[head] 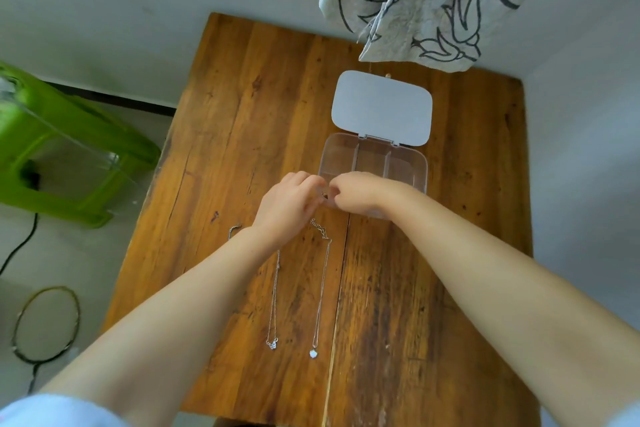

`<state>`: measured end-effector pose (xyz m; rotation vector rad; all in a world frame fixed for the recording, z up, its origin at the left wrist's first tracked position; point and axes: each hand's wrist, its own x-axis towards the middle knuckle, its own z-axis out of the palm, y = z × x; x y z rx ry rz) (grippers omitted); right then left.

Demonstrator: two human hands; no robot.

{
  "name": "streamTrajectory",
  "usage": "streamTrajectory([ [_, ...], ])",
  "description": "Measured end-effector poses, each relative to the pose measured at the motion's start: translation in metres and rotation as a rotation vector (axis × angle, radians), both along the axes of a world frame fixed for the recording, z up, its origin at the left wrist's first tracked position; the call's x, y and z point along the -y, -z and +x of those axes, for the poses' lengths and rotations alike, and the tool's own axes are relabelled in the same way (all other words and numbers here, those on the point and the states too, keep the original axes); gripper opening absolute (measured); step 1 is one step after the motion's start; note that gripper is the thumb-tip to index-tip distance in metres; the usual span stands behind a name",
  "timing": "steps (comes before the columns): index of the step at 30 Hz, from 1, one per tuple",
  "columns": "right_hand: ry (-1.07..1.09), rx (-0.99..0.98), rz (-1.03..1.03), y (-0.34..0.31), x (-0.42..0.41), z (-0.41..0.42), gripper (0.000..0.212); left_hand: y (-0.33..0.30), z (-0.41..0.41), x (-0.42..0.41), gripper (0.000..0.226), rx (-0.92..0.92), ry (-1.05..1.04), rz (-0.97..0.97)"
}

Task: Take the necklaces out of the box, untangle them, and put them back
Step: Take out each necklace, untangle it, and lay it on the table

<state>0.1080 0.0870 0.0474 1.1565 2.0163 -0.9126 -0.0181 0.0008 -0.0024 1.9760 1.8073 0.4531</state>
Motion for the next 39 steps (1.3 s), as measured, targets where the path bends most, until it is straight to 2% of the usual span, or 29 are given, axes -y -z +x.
streamTrajectory([
  [4, 0.129, -0.113, 0.090, 0.009, 0.003, 0.002, 0.033, -0.001, 0.003, 0.002, 0.023, 0.007, -0.009, 0.005],
  [12, 0.150, -0.152, -0.005, 0.017, 0.001, 0.003, 0.029, -0.003, 0.005, 0.003, 0.023, -0.015, -0.031, -0.004],
  [15, 0.175, -0.241, -0.060, 0.014, 0.000, 0.011, 0.025, -0.002, 0.004, 0.003, 0.022, -0.016, -0.032, -0.004],
  [18, 0.176, -0.336, -0.001, 0.007, 0.004, 0.018, 0.022, -0.003, 0.005, 0.003, 0.024, -0.003, -0.044, -0.022],
  [22, 0.341, -0.514, 0.065, -0.009, 0.012, 0.030, 0.015, -0.007, 0.005, 0.002, 0.035, -0.002, -0.074, -0.108],
  [25, 0.442, -0.650, 0.037, -0.035, 0.017, 0.042, 0.014, -0.023, 0.008, 0.005, 0.048, 0.112, -0.053, -0.114],
  [27, 0.444, -0.704, 0.066, -0.052, 0.022, 0.050, 0.015, -0.044, 0.018, 0.007, 0.053, 0.342, -0.010, -0.191],
  [28, 0.437, -0.714, 0.088, -0.059, 0.025, 0.054, 0.016, -0.054, 0.024, 0.009, 0.051, 0.470, 0.015, -0.272],
  [30, 0.446, -0.709, 0.131, -0.071, 0.032, 0.064, 0.016, -0.068, 0.034, 0.008, 0.031, 0.645, 0.057, -0.392],
  [31, 0.469, -0.701, 0.154, -0.075, 0.035, 0.070, 0.015, -0.074, 0.037, 0.007, 0.021, 0.679, 0.061, -0.413],
  [32, 0.498, -0.693, 0.182, -0.078, 0.040, 0.076, 0.013, -0.079, 0.039, 0.006, 0.020, 0.694, 0.050, -0.418],
  [35, 0.636, -0.676, 0.235, -0.083, 0.053, 0.098, 0.010, -0.089, 0.042, 0.003, 0.034, 0.667, 0.041, -0.438],
  [39, 0.937, -0.687, 0.211, -0.075, 0.075, 0.130, 0.011, -0.091, 0.045, 0.005, 0.033, 0.611, 0.122, -0.531],
])
